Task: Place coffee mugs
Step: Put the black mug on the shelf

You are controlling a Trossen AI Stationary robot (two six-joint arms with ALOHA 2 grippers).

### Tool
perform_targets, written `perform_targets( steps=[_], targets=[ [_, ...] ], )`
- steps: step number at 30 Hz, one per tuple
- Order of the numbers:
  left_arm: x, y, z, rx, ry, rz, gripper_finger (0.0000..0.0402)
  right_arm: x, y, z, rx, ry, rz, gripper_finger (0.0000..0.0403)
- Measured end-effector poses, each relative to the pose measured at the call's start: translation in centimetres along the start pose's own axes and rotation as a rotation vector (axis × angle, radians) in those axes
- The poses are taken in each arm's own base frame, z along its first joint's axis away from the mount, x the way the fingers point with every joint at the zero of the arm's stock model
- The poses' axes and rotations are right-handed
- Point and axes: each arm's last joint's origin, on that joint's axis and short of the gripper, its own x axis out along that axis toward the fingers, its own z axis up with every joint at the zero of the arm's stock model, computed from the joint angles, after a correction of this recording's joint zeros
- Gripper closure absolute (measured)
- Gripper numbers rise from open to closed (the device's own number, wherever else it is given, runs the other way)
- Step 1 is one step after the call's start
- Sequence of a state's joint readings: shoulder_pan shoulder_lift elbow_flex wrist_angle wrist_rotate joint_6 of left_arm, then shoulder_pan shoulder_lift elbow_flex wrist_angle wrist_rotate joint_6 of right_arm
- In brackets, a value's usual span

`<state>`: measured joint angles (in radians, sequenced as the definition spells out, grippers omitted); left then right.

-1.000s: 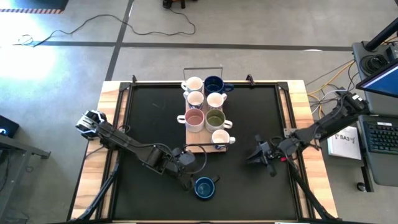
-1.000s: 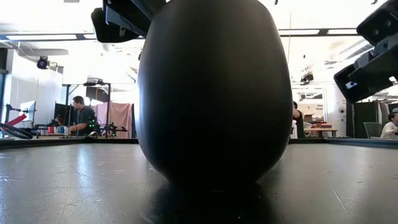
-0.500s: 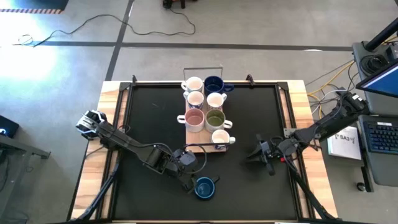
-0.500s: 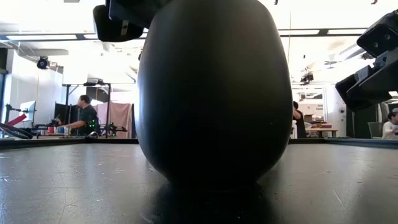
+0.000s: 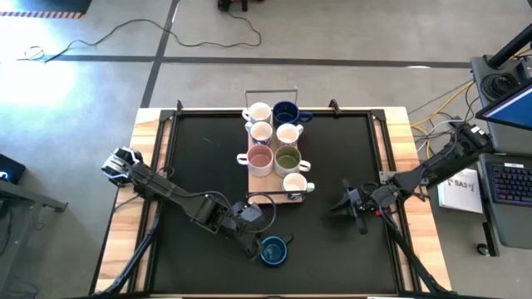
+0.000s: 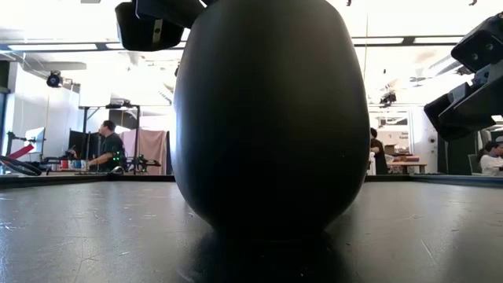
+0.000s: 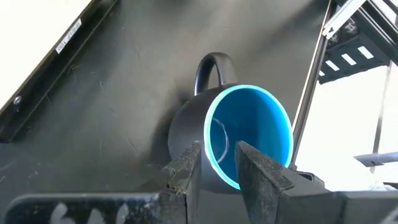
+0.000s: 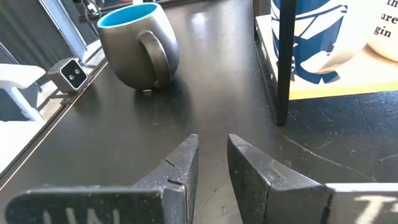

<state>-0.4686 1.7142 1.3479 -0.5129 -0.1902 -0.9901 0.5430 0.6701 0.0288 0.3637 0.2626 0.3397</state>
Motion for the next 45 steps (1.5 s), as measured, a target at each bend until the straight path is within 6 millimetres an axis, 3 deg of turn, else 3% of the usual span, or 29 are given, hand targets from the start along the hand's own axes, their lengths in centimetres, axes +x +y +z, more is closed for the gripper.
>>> perform_targets(
  steps=[9, 18, 24, 28, 37, 45],
  targets=[
    [0.0, -0.2, -0.3, 0.052, 0.022, -0.014, 0.0312, 0.0, 0.0, 0.0, 0.000, 0.000, 0.000, 0.0328],
    [3.3, 0.0, -1.2, 0.086, 0.072, 0.050, 0.0254, 0.0, 0.0, -0.1, -0.002, 0.006, -0.002, 0.0328],
    [3.3, -1.1, -0.5, 0.093, 0.096, 0.080, 0.0229, 0.0, 0.0, -0.1, -0.003, 0.009, -0.003, 0.0328],
    [4.4, -1.4, -0.3, 0.071, 0.112, 0.114, 0.0229, 0.0, 0.0, -0.1, -0.004, 0.013, -0.004, 0.0328],
    [6.3, -1.8, 0.5, 0.124, 0.207, 0.318, 0.0262, 0.0, 0.0, -0.1, -0.004, 0.014, -0.004, 0.0328],
    [6.6, -2.6, 0.7, 0.225, 0.280, 0.405, 0.0388, 0.0, 0.0, -0.1, -0.004, 0.013, -0.004, 0.0328]
  ],
)
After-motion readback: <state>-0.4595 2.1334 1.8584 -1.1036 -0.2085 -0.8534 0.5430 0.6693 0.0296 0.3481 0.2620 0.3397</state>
